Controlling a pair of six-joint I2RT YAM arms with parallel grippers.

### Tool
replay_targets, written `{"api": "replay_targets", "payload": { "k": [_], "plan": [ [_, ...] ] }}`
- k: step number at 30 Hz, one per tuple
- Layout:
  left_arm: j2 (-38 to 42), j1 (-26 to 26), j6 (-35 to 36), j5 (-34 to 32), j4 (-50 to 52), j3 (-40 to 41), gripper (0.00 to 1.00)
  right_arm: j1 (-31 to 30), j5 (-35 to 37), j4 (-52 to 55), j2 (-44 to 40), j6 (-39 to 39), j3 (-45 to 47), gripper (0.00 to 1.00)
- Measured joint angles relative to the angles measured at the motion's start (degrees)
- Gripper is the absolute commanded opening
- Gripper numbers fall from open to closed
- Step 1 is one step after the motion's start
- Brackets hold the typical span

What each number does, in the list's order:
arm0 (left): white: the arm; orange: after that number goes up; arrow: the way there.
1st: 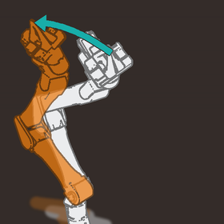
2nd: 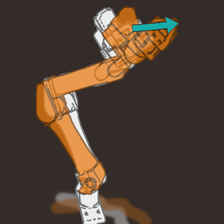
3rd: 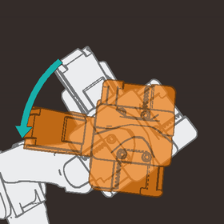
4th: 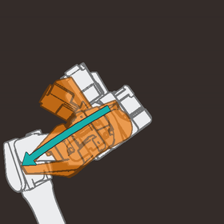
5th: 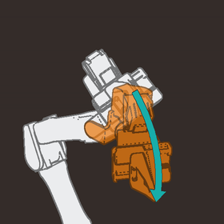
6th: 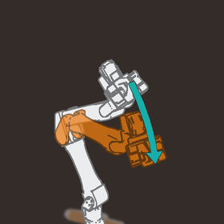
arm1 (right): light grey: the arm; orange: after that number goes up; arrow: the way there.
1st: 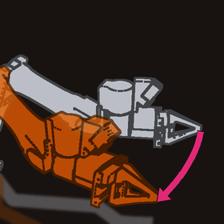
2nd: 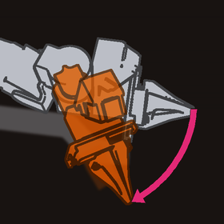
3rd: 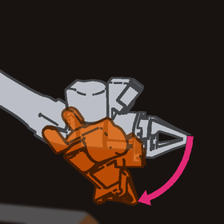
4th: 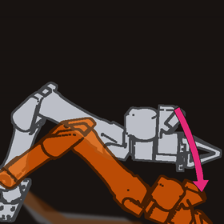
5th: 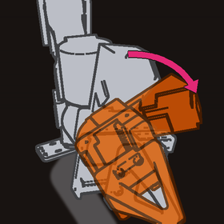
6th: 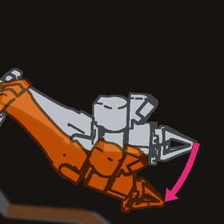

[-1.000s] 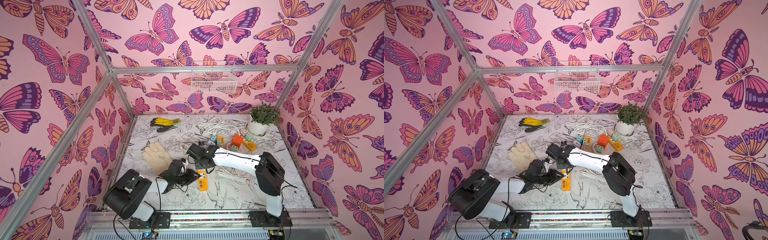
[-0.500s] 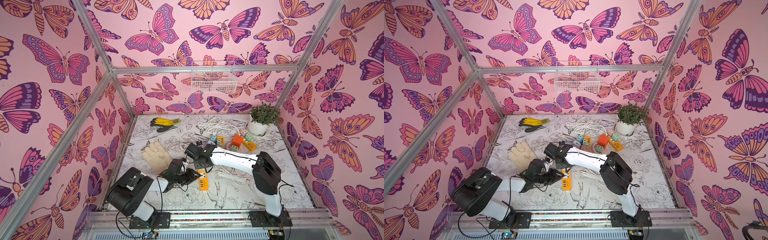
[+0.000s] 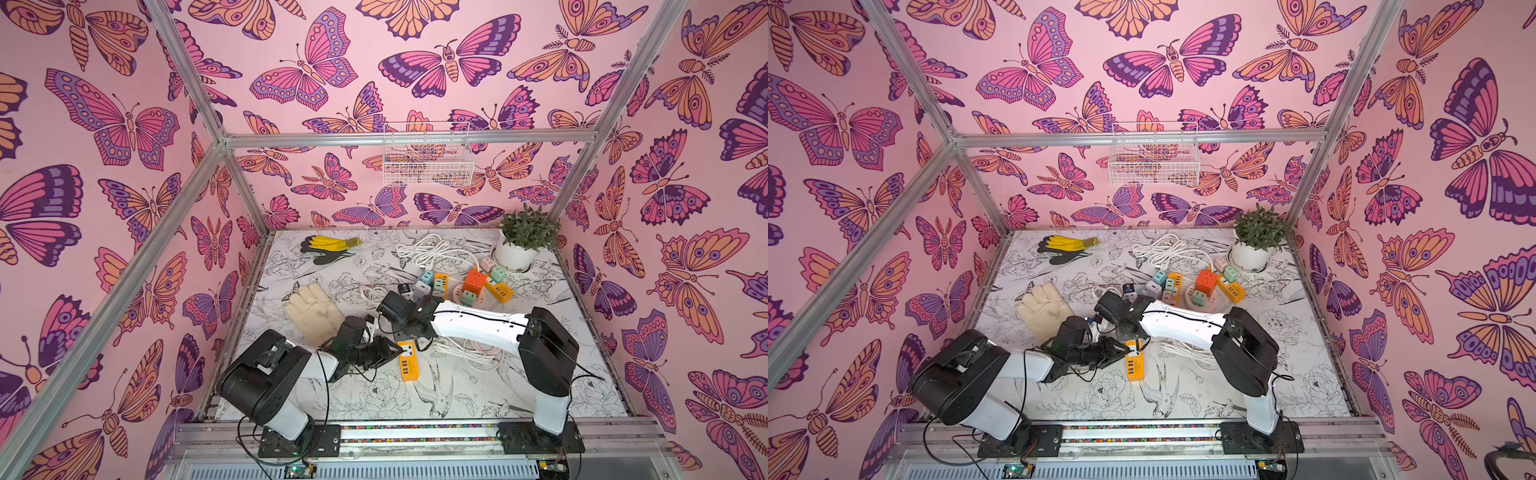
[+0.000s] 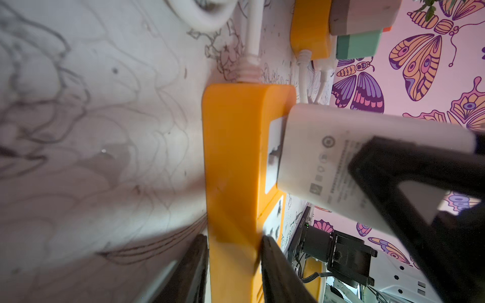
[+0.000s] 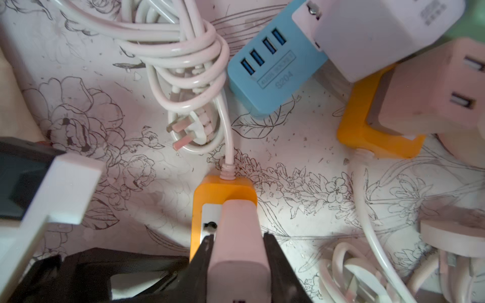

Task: Pull the plug off the socket
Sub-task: Remove the plug from the socket.

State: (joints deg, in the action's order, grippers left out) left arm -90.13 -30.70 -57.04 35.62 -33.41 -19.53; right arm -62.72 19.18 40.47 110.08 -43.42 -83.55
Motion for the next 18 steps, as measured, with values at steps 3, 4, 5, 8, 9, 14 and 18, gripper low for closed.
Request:
{"api": "replay_targets", "payload": {
  "k": [3, 4, 5, 8, 9, 14, 18],
  "plan": [
    [-0.3, 0.3, 0.0, 0.3, -0.1, 0.0, 0.37, -0.3, 0.8, 4.6, 3.2, 0.4, -5.1, 0.27],
    [-0.4, 0.4, 0.0, 0.3, -0.2, 0.0, 0.37, 0.0, 0.5, 5.8, 4.1, 0.7, -6.6, 0.27],
    [-0.4, 0.5, 0.1, 0.2, -0.3, 0.0, 0.37, 0.4, 0.0, 6.4, 4.6, 0.9, -7.5, 0.27],
    [-1.0, 0.8, 0.2, 0.2, -1.1, -0.2, 0.37, 2.4, -2.6, 6.3, 4.6, 1.3, -7.6, 0.27],
    [-1.2, 0.9, 0.3, 0.2, -1.4, -0.3, 0.37, 3.0, -3.5, 5.7, 4.1, 1.4, -7.0, 0.27],
    [-1.9, 1.0, 0.7, 0.5, -2.2, -0.5, 0.37, 3.7, -4.8, -2.2, -1.6, 0.7, 2.0, 0.27],
    [-2.0, 1.1, 1.1, 1.4, -2.1, -0.5, 0.38, 0.7, -0.6, -4.6, -2.6, 0.2, 4.2, 0.27]
  ]
}}
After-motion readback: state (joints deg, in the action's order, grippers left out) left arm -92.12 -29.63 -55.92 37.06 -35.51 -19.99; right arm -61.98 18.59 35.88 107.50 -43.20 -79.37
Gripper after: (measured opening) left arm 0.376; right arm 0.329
